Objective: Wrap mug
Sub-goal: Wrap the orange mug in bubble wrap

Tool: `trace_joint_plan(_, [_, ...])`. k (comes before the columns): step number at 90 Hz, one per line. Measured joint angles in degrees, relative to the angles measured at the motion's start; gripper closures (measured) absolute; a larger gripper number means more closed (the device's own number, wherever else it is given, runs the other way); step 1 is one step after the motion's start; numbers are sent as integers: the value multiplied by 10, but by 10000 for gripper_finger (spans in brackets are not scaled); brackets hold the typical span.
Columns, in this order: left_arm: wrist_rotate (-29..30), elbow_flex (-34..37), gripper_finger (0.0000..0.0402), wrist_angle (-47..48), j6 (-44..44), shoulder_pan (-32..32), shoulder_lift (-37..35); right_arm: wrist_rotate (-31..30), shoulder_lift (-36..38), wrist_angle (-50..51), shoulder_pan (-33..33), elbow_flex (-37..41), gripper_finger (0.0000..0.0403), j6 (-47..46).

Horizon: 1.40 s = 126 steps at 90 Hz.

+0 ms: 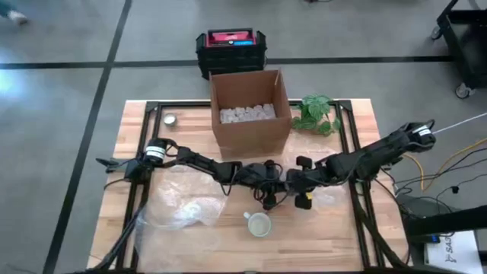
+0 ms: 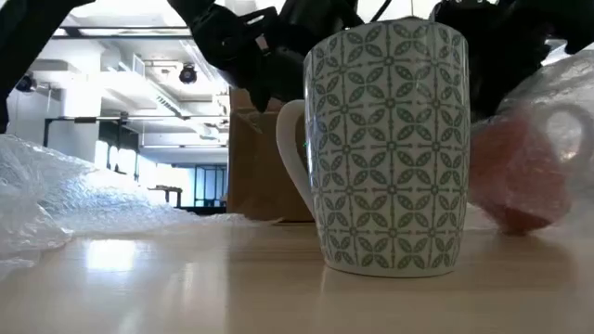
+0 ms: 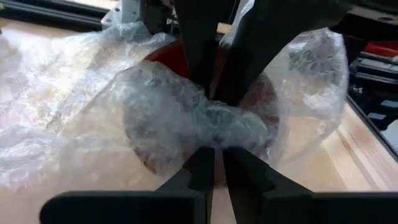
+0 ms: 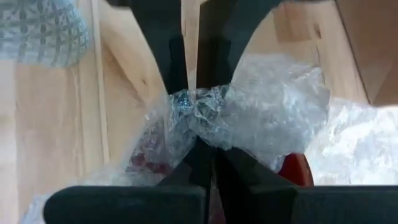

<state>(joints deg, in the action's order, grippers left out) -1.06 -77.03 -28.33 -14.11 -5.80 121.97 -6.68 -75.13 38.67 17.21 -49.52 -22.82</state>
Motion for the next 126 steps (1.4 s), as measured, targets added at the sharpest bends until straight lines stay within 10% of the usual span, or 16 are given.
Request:
trace_joint_plan(34, [-1, -52, 381, 20, 0, -1, -15, 3, 2, 57, 2, 34, 403, -31])
trace_joint_plan(102, [4, -58, 381, 146, 44, -2, -24, -6, -24, -170, 0, 75, 402, -8])
trace_joint_plan(126, [5, -60, 381, 139, 37, -2, -7, -7, -16, -160, 0, 68, 328, -10])
